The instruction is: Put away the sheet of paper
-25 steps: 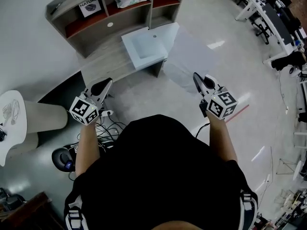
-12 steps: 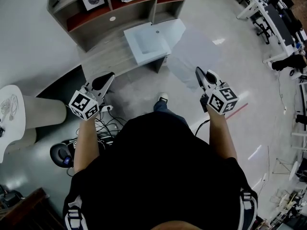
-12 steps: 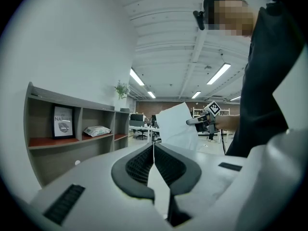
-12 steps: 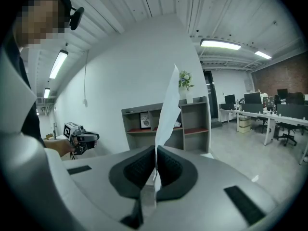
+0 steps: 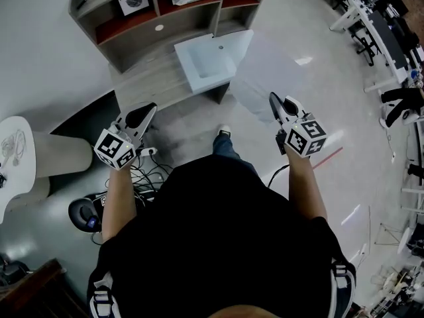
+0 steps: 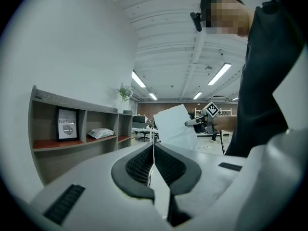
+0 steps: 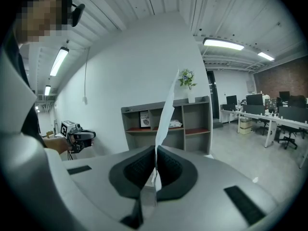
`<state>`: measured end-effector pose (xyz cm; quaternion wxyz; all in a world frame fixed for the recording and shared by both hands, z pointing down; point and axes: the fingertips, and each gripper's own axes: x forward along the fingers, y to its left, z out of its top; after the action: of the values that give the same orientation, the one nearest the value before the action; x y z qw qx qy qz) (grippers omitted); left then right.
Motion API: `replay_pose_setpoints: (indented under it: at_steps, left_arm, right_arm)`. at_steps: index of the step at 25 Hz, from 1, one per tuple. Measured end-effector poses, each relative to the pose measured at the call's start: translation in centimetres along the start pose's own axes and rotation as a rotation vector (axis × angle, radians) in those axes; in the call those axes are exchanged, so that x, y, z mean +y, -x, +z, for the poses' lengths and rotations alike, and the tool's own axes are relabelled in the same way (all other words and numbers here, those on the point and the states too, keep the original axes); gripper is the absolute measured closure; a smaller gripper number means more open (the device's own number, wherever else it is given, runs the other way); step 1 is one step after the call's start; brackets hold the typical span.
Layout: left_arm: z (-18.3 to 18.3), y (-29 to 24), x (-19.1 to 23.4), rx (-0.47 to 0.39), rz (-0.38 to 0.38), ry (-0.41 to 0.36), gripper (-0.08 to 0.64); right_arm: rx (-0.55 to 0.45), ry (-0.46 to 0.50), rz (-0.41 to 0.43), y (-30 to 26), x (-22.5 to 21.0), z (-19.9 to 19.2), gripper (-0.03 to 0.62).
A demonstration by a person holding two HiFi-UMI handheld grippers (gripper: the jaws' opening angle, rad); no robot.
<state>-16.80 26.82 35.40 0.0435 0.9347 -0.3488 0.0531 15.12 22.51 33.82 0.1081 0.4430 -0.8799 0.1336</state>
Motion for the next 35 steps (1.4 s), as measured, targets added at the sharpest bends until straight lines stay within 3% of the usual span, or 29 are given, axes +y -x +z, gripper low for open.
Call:
replay_pose_setpoints:
  at_steps: [15,35]
  left_arm:
    - [-1.2,-1.9,1.6,0.032,-0.009,0.000,0.538]
    - [-1.0,-6.1,3.4,0.057,-0.002,-0.004,0.538]
  right_arm:
    - [0.019,-0.013,-0.039,-2.5,-2.4,0.1,0.578]
    - [0.028,-0.007,-0.030,-4.7,-6.3,0.4,0.578]
